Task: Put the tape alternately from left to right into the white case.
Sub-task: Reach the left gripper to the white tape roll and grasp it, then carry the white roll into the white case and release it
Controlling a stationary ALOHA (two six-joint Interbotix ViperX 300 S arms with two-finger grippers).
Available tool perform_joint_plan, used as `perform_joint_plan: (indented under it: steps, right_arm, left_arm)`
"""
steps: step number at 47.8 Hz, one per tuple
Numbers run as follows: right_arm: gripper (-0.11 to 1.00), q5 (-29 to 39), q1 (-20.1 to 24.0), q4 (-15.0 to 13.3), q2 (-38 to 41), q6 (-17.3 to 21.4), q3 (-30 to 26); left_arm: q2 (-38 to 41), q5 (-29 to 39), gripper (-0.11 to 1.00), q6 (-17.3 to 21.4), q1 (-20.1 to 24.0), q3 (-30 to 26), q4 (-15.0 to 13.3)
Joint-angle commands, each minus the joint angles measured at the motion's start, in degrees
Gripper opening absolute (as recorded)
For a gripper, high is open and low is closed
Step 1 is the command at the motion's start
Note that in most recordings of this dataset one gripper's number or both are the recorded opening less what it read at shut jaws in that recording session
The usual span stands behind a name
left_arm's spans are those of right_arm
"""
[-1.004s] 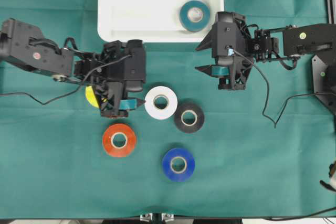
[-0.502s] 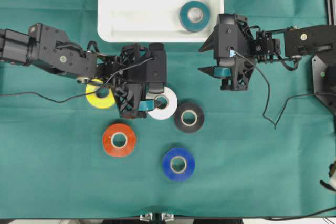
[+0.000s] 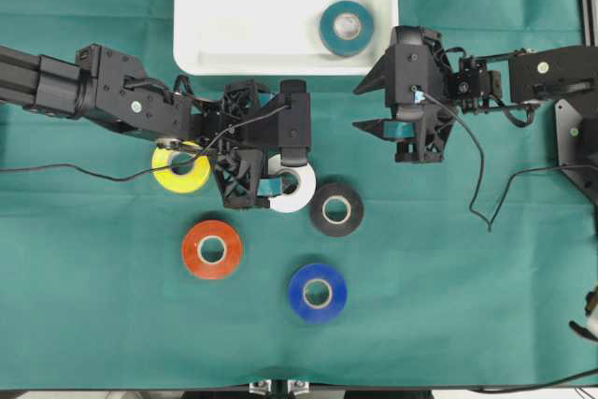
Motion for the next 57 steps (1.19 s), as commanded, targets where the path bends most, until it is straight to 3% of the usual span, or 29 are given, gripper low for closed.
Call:
perform_joint_plan:
  steps: [1, 7, 15, 21, 39, 47, 57]
  right_arm:
    - [0.66, -0.5, 0.1, -0.1, -0.5, -0.1, -0.4]
    - [0.66, -0.6, 0.1, -0.1, -0.5, -0.1, -0.4]
    - [0.66, -0.6, 0.1, -0.1, -0.5, -0.1, -0.4]
    - [0.66, -0.6, 0.1, -0.1, -0.5, -0.1, -0.4]
    - [0.66, -0.5, 0.1, -0.1, -0.5, -0.1, -0.4]
    - [0.66, -0.5, 0.1, -0.1, -0.5, 0.0, -0.4]
    - [0.66, -0.6, 0.1, -0.1, -0.5, 0.0, -0.4]
  left_arm:
    - [-1.2, -0.2, 0.64, -0.1, 0.1, -1.1, 0.0]
    - [-1.2, 0.5, 0.56, 0.0, 0.1, -1.1, 0.0]
    - [-1.4, 2.5, 0.16, 0.0, 0.1, -1.2, 0.1]
    - [-1.8, 2.9, -0.02, 0.0, 0.0, -1.2, 0.0]
    - [-3.2, 3.2, -0.02, 0.1, -0.3, -1.9, 0.1]
    - [-5.4, 6.9, -0.02, 0.6, -0.1, -2.9, 0.4]
    - [-8.0, 9.6, -0.02, 4.2, 2.0, -4.0, 0.4]
